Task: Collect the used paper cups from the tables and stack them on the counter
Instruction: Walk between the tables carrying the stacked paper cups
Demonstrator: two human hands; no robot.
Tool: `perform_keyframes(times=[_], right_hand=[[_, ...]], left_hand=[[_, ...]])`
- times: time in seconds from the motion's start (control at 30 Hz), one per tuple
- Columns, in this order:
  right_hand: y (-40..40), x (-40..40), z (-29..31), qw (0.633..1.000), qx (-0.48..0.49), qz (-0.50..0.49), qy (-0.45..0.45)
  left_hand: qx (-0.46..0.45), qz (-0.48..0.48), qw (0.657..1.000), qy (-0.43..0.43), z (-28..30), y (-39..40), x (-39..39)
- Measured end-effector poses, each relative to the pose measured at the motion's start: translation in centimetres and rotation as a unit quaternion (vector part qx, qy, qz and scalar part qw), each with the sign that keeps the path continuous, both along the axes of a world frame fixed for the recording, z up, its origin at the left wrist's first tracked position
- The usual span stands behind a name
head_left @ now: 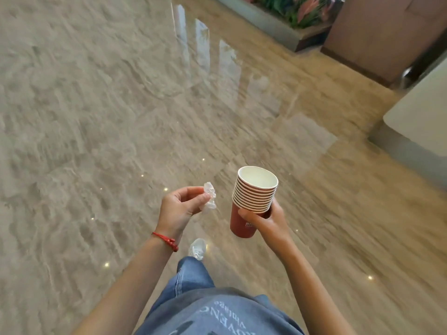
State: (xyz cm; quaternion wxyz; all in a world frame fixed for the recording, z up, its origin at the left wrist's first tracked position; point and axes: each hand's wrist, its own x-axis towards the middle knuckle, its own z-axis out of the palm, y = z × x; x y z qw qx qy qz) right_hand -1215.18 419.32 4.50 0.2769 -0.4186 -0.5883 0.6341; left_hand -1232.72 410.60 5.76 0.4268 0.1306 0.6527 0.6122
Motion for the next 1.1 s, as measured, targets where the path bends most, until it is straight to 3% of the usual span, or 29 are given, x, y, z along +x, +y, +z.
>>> perform_keyframes(times=[0.3,0.6,0.8,1.1], right_hand=[[8.8,-6.6,-0.2,0.982,-0.014,-0.187,-0.015],[16.4,-4.3,-1.5,0.938,-0.034,-0.344,-0.024],[26.5,-1.6,-2.8,0.927,-0.017,-0.374,-0.022],[45.4,4.0,-0.9,0.94,0.0,-0.341,-0.021]], left_hand=[[-0.021,-0.184,0.982,0.038,0.9,15.4,-9.3],[-0.027,-0.311,0.949,0.038,0.3,28.5,-7.3],[-0.015,-0.344,0.938,0.042,-0.5,39.2,-4.1],[-0.005,-0.342,0.939,0.045,1.1,58.1,2.2]])
